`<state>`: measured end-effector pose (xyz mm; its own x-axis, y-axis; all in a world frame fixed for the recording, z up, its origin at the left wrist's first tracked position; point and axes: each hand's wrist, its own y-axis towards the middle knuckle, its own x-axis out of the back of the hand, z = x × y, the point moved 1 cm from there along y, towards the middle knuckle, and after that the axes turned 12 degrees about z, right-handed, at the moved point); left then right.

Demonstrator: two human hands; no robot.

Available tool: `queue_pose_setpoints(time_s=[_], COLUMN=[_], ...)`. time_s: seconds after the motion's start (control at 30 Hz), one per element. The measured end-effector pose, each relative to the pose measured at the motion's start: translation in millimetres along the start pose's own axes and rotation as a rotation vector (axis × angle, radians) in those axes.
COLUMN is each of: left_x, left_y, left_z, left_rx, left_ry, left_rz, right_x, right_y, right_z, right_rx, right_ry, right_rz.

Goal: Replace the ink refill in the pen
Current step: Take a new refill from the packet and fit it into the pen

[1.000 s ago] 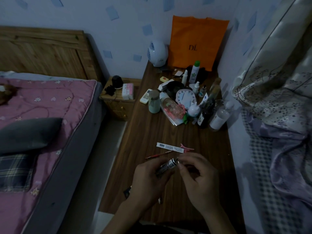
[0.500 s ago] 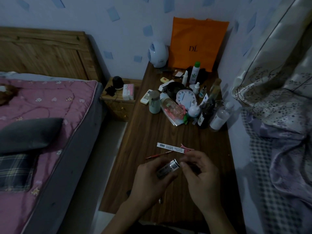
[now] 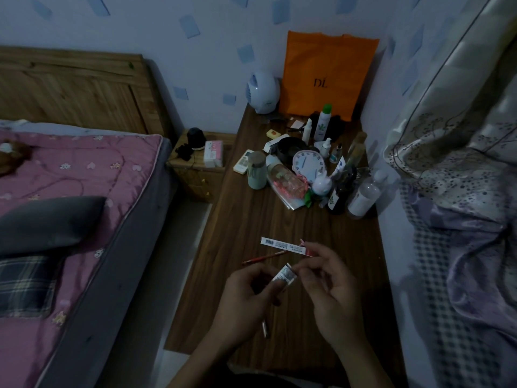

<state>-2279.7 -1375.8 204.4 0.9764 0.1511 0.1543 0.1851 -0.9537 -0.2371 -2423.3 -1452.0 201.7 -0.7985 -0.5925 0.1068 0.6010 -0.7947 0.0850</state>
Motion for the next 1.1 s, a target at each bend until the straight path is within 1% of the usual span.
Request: queue_pose_setpoints(time_s=[0.1,0.2,0.27,0.37,0.57,0.7,0.87,0.97,1.1], left_x=[-3,-5,-5,-4,-2,-2,-1,0,-3], left_y=[-2,-2,-2,-3,-4,-1,4,6,8], left_z=[-1,-2,-2,-3,-3,2,13,19,26], left_rx=[0.004,0.008,0.006,-0.009,-0.031,-0.024,-0.019,0.002,0.050], left_ry=[0.003,0.009,0.012,-0.006,-0.098,-0.102,-0.097,-0.133,-0.184], left_rz=[0.026,0.031,0.031,0.050,0.102,0.073,0.048,0.034,0.046], right_x=[-2,-3,-2,-3,-3,-4,-5,-6,-9], right_y=[0,0,1,2,3,3,2,1,1], right_z=[-7,-8,-8,-11,-12,-13,-17,-24,-31], right_rx=[-0.055,-0.074,-0.109,-0.180,-0.219,-0.224,-0.286,-0.323,-0.337], right_ry=[-0.067,0.002,0.041,0.029,0.032,0.038,0.102,0.091,0.079], right_rz=[-0.063,-0.094,-0.054,0.023,0.023,0.048,0.067,0.097,0.081])
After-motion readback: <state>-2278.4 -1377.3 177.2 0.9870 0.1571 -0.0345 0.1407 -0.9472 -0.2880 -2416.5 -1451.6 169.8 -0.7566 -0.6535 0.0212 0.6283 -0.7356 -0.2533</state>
